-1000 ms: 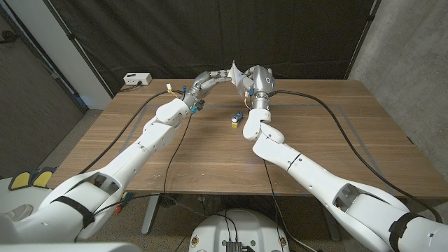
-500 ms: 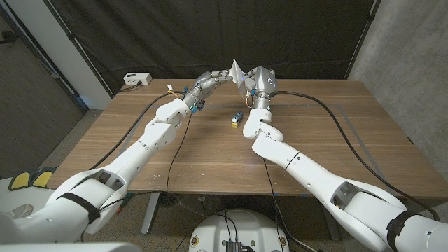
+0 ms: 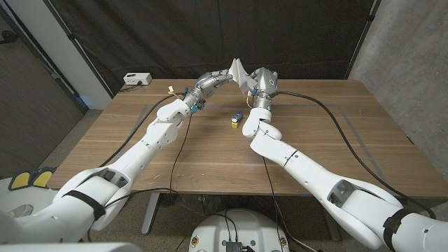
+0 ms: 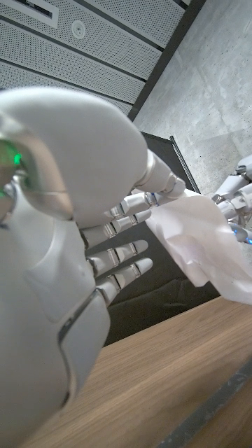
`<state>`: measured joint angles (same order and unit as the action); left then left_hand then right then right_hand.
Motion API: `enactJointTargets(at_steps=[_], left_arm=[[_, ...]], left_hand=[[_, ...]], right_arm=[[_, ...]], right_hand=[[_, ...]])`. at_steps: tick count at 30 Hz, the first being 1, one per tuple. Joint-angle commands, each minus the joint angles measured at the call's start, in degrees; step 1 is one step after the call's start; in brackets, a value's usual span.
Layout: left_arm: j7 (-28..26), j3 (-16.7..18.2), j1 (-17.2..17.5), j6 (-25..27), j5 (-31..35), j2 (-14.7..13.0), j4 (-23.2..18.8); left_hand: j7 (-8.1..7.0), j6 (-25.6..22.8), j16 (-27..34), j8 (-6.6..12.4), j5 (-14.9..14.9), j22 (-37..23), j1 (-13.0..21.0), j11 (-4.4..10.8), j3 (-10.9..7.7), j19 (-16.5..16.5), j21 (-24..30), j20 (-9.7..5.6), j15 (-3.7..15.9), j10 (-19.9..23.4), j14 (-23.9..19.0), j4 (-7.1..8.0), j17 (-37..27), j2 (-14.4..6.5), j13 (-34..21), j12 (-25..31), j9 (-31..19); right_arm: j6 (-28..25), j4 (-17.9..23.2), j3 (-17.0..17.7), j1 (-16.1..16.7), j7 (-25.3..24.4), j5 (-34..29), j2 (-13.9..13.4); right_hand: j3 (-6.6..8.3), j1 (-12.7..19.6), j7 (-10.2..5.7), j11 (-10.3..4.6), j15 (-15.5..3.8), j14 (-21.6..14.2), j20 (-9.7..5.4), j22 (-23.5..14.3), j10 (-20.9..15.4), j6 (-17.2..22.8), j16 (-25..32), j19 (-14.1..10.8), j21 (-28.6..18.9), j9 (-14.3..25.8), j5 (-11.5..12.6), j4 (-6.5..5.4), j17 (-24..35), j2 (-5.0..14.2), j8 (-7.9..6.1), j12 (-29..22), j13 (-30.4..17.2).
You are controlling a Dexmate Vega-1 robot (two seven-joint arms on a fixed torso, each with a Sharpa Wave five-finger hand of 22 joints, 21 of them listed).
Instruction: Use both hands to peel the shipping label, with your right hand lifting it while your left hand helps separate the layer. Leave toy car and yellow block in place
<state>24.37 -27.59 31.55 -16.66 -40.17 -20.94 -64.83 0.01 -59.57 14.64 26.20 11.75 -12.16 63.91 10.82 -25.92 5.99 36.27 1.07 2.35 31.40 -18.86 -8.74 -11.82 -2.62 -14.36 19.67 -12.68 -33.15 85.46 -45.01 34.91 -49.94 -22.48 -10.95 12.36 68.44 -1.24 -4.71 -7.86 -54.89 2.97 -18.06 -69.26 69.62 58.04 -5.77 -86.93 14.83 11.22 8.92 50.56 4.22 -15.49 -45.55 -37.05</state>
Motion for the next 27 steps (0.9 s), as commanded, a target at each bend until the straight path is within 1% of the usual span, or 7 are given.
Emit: enactJointTargets(at_steps=[1,4,5,12,20,27], left_arm=[[1.12,0.61,-0.22,-1.09,-0.98,0.99,1.50],[1.15,0.72,-0.19,-1.34,-1.03,1.10,1.63],[1.02,0.74,-0.16,-1.33,-0.99,1.09,1.59],[1.20,0.84,-0.17,-1.45,-1.09,1.18,1.76],[0.60,0.88,0.06,-1.54,-0.83,1.08,1.36],[-0.06,0.78,0.32,-1.60,-0.37,0.84,0.71]], left_hand=[[3.63,-6.46,0.02,1.49,0.29,-0.13,-0.36,-0.10,-1.05,0.21,0.32,0.04,6.90,-0.05,-0.34,0.66,-0.17,-0.37,-0.04,-0.18,-3.50],[3.60,-6.42,0.07,1.47,0.30,-0.12,-0.43,0.02,-1.11,0.15,0.37,-0.03,7.10,-0.18,-0.42,0.72,-0.24,-0.41,-0.01,-0.34,-3.47],[3.62,-6.50,0.19,1.49,0.32,-0.12,-0.47,-0.19,-1.22,0.08,0.43,0.01,7.60,-0.20,-0.67,0.77,-0.33,-0.52,0.01,-0.44,-3.41],[3.31,-6.42,0.37,1.52,0.35,-0.09,-0.62,-0.41,-1.40,-0.03,0.57,-0.03,7.94,-0.21,-1.04,0.86,-0.56,-0.60,0.02,-0.64,-3.41],[3.13,-6.43,0.37,1.57,0.37,-0.05,-0.79,-0.08,-1.59,-0.12,0.77,0.01,7.86,-0.27,-1.06,0.88,-0.78,-0.51,0.00,-0.88,-3.36],[3.18,-6.58,0.36,1.52,0.36,-0.03,-0.96,-0.07,-1.70,-0.18,0.93,0.00,7.91,-0.24,-1.08,0.91,-0.93,-0.40,-0.02,-1.01,-3.07]], right_arm=[[-3.75,-1.89,0.04,-1.01,-0.95,1.29,1.36],[-4.59,-2.22,-0.02,-1.24,-1.12,1.62,1.51],[-4.78,-2.32,0.11,-1.26,-1.21,1.88,1.65],[-5.83,-3.34,0.12,-1.70,-2.06,2.70,2.02],[-7.44,-4.40,0.10,-2.30,-2.51,3.67,2.44],[-8.64,-4.84,0.22,-2.51,-2.81,4.67,2.72]], right_hand=[[0.85,0.06,-0.27,0.03,-4.58,-0.84,0.09,0.16,-0.64,0.73,-0.10,0.35,-0.72,0.35,0.36,0.04,0.32,0.09,-0.37,0.07,-0.26],[1.01,0.00,-0.19,0.17,-4.56,-0.81,0.14,0.23,-0.56,0.77,-0.21,0.41,-0.80,0.39,0.41,0.05,0.23,0.01,-0.39,0.10,-0.35],[1.14,-0.06,-0.22,0.17,-4.57,-0.92,0.17,0.27,-0.59,0.79,-0.11,0.44,-0.86,0.42,0.46,0.05,0.39,-0.07,-0.39,0.13,-0.36],[1.67,-0.22,-0.14,0.13,-4.57,-0.93,0.24,0.45,-0.65,0.83,-0.27,0.62,-1.06,0.55,0.57,0.09,0.31,-0.26,-0.42,0.09,-0.64],[2.17,-0.37,-0.15,0.09,-4.57,-0.99,0.39,0.61,-0.63,0.79,-0.30,0.73,-1.24,0.67,0.64,0.11,0.35,-0.47,-0.41,0.11,-0.89],[2.72,-0.51,-0.10,0.13,-4.57,-1.00,0.41,0.77,-0.70,0.69,-0.41,0.74,-1.47,0.83,0.69,0.14,0.26,-0.67,-0.38,0.18,-0.99]])
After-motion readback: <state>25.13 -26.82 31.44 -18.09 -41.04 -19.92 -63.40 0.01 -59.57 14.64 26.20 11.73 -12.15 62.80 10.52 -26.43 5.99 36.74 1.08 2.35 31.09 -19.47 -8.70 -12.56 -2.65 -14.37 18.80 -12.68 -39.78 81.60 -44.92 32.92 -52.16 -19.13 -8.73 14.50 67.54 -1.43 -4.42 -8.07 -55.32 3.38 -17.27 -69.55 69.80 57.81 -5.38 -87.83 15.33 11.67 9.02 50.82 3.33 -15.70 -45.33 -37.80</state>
